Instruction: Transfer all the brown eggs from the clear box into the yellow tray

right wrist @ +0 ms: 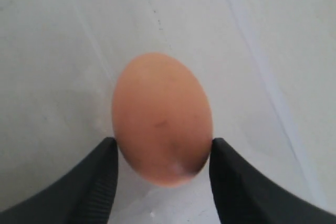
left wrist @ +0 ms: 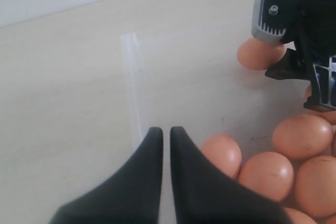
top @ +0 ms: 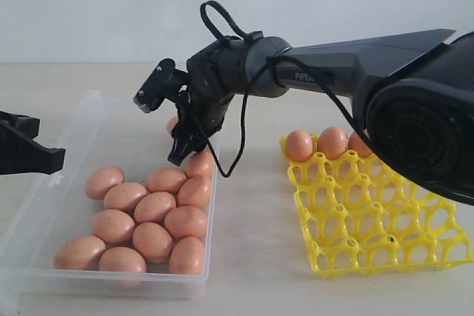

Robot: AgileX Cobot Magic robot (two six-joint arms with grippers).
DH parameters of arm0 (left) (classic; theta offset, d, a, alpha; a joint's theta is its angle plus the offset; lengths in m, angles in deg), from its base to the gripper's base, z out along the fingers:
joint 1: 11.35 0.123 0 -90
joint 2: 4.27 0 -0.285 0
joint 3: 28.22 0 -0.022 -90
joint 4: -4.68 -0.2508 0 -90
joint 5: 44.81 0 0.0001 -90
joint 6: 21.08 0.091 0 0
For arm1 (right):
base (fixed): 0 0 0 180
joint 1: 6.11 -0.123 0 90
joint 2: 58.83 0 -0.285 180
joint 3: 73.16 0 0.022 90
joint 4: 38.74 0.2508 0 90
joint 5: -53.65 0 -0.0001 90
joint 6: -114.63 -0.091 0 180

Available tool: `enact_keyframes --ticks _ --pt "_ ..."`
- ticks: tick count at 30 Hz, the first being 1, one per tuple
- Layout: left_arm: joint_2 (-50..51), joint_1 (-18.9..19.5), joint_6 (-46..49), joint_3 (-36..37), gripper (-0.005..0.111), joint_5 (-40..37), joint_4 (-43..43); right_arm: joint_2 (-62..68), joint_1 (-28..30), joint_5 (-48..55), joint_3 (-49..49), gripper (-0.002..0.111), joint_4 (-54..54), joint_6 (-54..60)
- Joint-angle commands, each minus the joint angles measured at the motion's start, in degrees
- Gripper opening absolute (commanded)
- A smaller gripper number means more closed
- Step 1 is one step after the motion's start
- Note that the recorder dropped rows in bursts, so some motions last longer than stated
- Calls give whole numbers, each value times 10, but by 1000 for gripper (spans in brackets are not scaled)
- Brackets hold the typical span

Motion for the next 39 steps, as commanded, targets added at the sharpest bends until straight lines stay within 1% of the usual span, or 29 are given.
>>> enact_keyframes --ticks 1,6,10,13,17,21,26,30,39 --pt "-5 2 4 2 4 3 -5 2 2 3 3 49 -37 36" --pt "-5 2 9 2 4 1 -9 2 2 1 3 49 -50 44" --pt "-5 2 9 2 4 1 -18 2 2 -1 3 49 -29 46" --pt "-5 2 9 2 4 1 -18 2 1 9 3 49 -7 104" --pt "-5 2 9 2 4 3 -18 2 -8 4 3 49 -10 168" --pt "-5 2 9 2 4 3 -18 2 -19 -29 3 49 -10 233" --pt "-5 2 9 2 4 4 -18 2 -21 -47 3 49 -13 239" --pt "-5 2 9 2 4 4 -18 2 -21 -42 3 49 -65 235" --pt "-5 2 9 2 4 5 -18 2 -27 -50 3 49 -127 240"
